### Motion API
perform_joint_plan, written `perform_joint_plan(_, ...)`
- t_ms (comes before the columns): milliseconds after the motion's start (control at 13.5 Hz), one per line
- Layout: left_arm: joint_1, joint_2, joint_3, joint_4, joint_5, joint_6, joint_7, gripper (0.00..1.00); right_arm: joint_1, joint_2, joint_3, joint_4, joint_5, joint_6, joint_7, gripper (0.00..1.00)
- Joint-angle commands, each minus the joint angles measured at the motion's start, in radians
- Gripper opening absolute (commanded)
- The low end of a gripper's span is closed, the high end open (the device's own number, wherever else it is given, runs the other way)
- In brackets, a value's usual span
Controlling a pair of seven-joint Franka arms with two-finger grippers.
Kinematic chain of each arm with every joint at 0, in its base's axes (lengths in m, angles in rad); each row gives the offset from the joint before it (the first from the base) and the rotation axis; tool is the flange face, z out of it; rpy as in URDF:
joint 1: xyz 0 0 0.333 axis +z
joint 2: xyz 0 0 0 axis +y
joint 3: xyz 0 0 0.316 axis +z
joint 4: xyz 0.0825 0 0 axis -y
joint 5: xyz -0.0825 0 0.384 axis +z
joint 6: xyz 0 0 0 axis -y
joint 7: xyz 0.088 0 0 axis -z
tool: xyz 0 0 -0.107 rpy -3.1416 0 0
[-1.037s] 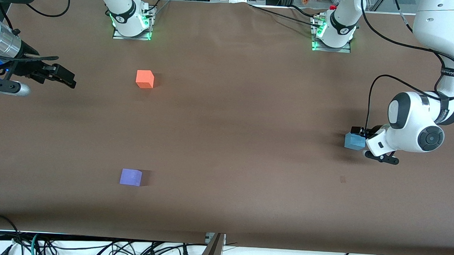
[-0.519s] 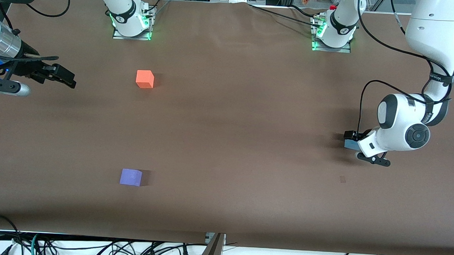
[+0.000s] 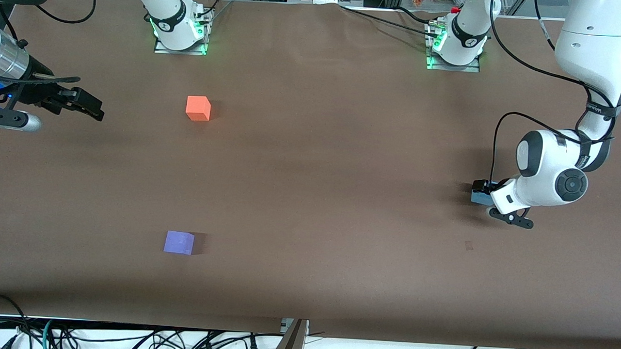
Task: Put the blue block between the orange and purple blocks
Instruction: 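Close the left gripper around the light-blue cube, then carry the light-blue cube with the left gripper toward the table middle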
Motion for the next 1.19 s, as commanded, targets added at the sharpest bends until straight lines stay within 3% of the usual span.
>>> perform_joint_plan(0,0.003,-0.009,-0.003,-0.010,-0.017,0.010,0.034,0.49,-0.016,-0.009,0.016,-0.012,0.001,0.012,-0.004,1.00)
perform_joint_plan(148,0.002,-0.012,-0.005,-0.007,-0.017,0.007,0.032,0.22,-0.016,-0.009,0.016,-0.012,0.001,0.012,-0.004,1.00)
perform_joint_plan(222,0.002,-0.013,-0.018,-0.003,-0.017,0.004,0.028,0.20,-0.016,-0.009,0.016,-0.012,0.001,0.010,-0.004,1.00)
perform_joint_plan(370,0.002,-0.018,-0.025,0.013,-0.029,0.004,0.012,0.19,-0.016,-0.009,0.018,-0.012,0.001,0.009,-0.004,1.00)
perform_joint_plan(519,-0.018,-0.026,-0.034,0.071,-0.118,-0.057,-0.008,0.19,-0.016,-0.009,0.018,-0.012,0.001,0.009,-0.004,1.00)
perform_joint_plan(815,-0.052,-0.024,-0.144,0.218,-0.126,-0.193,-0.288,0.19,-0.016,-0.009,0.016,-0.012,0.001,0.009,-0.004,1.00)
perform_joint_plan(1111,-0.220,0.054,-0.149,0.363,-0.124,-0.193,-0.604,0.20,-0.016,-0.009,0.016,-0.012,0.001,0.009,-0.006,1.00)
